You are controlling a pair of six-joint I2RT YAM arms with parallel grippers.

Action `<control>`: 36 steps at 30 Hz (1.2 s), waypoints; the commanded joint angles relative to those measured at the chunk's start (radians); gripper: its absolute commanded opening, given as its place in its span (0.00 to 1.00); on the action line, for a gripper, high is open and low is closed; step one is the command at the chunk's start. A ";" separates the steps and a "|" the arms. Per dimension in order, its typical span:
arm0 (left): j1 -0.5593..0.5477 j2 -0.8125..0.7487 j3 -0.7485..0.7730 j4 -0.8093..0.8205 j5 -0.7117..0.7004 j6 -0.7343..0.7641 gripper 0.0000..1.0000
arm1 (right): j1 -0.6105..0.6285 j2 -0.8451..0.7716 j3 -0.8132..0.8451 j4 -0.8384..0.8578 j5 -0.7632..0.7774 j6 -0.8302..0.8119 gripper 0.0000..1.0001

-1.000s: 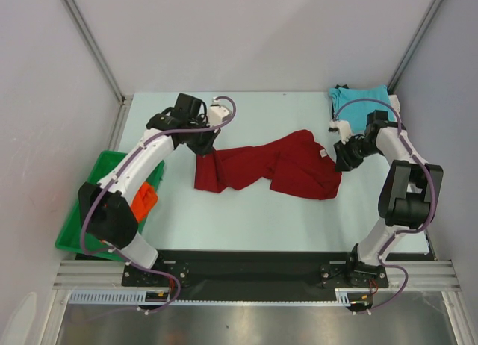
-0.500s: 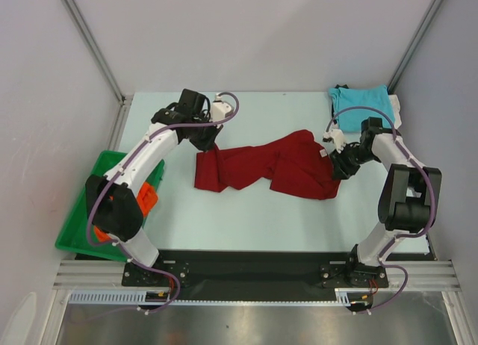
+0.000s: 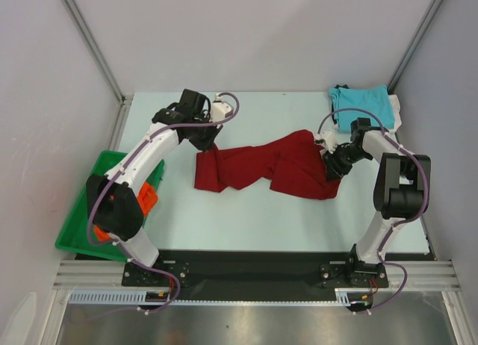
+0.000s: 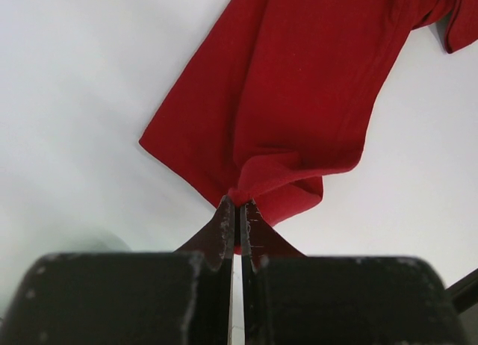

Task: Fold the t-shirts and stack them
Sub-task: Flatten the tshirt out

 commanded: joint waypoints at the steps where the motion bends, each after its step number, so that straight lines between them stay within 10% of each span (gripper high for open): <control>1: -0.005 0.011 0.045 0.022 -0.009 0.012 0.00 | 0.003 0.013 0.047 0.023 -0.003 0.010 0.36; 36: -0.025 0.049 0.074 0.028 -0.026 0.019 0.00 | 0.007 0.133 0.129 -0.095 -0.075 0.022 0.28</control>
